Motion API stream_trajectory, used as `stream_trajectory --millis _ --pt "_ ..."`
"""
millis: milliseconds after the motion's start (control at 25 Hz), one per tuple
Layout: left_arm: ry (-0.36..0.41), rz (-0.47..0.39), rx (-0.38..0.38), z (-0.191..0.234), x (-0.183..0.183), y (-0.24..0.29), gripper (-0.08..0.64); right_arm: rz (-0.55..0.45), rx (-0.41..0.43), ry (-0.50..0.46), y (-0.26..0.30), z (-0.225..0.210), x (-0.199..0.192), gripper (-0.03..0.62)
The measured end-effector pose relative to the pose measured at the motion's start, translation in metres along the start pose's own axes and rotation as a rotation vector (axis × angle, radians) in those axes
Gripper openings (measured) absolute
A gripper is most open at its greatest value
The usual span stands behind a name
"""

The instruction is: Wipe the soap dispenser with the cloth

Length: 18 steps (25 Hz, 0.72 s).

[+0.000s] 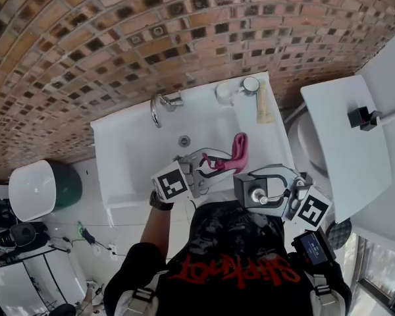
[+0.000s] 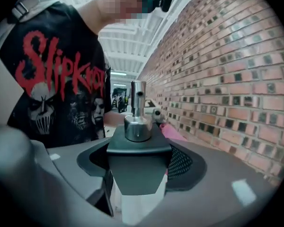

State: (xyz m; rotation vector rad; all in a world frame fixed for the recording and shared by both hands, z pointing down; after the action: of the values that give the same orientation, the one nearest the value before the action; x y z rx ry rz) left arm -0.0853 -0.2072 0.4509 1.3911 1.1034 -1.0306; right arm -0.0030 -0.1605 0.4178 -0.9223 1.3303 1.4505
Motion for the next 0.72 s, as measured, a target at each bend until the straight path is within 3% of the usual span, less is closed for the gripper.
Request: stream_trajectory --millis 160,280,480,720 --pt "0.099 0.164 -0.276 -0.02 0.018 0.002 0.041 0.048 0.021 -0.036 0.009 0.011 0.002 0.316" --pt "0.094 0.208 -0.384 -0.031 0.022 -0.002 0.04 0.058 0.05 -0.074 0.009 0.018 0.01 0.316" --pt "0.108 0.246 -0.417 -0.031 0.018 -0.001 0.04 0.05 0.054 -0.097 0.0 0.016 0.021 0.316" --pt "0.086 0.3 -0.405 -0.028 -0.004 0.004 0.04 0.047 0.06 -0.104 -0.002 0.015 0.026 0.316"
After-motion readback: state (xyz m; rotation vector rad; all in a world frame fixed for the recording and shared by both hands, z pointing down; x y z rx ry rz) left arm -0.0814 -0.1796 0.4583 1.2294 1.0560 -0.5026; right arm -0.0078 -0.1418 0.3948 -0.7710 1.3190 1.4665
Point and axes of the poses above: the fingertips, and each gripper's own axes: y forward along the fingers, z to its left, x out of its top, the point moved 4 cm from there along -y, backward along the fingers, and after that the axes turned 1 degree about y, right-handed, at the moved point
